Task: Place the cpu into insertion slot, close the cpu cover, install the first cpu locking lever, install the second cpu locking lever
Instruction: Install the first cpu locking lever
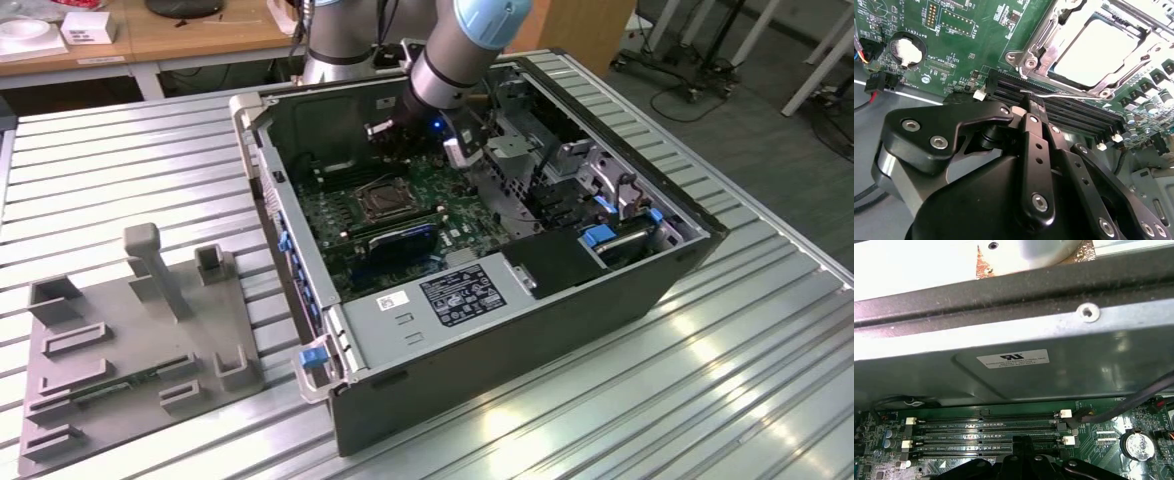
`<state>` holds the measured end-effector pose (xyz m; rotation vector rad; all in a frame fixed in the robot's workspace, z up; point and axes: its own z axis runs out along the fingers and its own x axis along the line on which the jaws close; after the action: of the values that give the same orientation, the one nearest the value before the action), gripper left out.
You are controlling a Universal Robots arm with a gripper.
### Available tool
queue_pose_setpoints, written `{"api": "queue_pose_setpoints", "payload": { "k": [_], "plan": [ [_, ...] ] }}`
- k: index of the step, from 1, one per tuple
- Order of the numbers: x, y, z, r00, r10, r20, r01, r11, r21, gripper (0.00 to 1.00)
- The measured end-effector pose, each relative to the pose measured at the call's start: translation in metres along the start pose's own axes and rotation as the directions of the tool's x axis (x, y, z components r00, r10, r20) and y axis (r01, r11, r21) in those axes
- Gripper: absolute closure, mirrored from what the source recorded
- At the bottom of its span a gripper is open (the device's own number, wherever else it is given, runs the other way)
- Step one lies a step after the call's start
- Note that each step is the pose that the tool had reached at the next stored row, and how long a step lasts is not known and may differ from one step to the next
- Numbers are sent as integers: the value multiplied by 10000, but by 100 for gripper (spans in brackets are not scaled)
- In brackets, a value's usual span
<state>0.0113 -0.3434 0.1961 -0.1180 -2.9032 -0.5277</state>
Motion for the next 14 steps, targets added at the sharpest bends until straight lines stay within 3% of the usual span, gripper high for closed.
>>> {"api": "queue_pose_setpoints", "payload": {
  "k": [9, 14],
  "plan": [
    [-1, 0, -4, 10000, -11, -7, 11, 10000, -50, 89],
    [11, 24, -64, 10000, -19, -12, 19, 10000, -93, 89]
  ]
}}
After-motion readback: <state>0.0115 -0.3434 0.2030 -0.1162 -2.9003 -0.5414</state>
